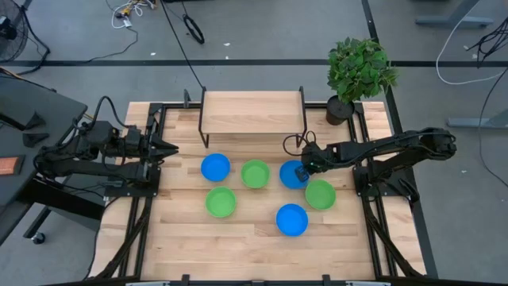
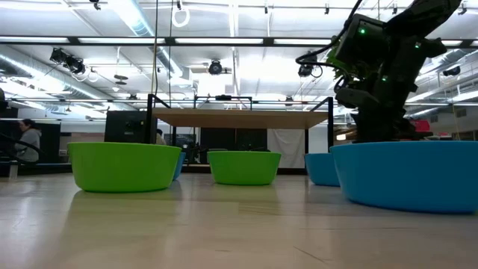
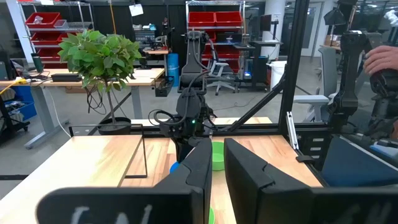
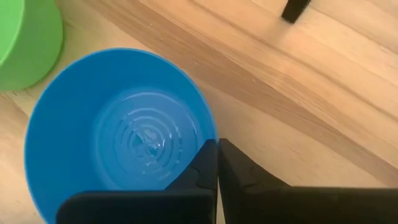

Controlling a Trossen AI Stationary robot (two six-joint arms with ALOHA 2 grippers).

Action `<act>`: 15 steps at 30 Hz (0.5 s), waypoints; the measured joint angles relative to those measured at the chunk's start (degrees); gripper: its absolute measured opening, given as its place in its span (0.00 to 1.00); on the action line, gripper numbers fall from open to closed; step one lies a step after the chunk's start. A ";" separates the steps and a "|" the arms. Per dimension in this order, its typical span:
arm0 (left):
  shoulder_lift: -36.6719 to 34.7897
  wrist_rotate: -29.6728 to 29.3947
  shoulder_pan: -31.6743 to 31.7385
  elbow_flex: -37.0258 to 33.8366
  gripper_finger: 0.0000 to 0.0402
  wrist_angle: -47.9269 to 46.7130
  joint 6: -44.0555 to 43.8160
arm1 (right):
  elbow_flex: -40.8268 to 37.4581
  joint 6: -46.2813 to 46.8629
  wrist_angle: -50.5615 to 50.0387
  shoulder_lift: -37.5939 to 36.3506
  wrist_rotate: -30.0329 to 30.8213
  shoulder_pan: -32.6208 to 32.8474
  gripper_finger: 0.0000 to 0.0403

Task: Pick & Place Mini bowls
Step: Put the top right blue bowl on the shelf

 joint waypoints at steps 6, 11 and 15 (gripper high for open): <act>-0.02 -0.01 0.01 0.00 0.12 0.02 0.00 | 0.05 0.00 2.02 0.00 -0.60 0.00 0.00; 0.00 0.00 0.00 0.02 0.12 0.01 0.00 | 1.32 0.00 2.28 0.00 -0.92 0.00 0.00; 0.00 0.01 -0.01 0.02 0.12 0.00 0.00 | 3.20 -0.45 2.22 0.00 -1.10 0.00 0.00</act>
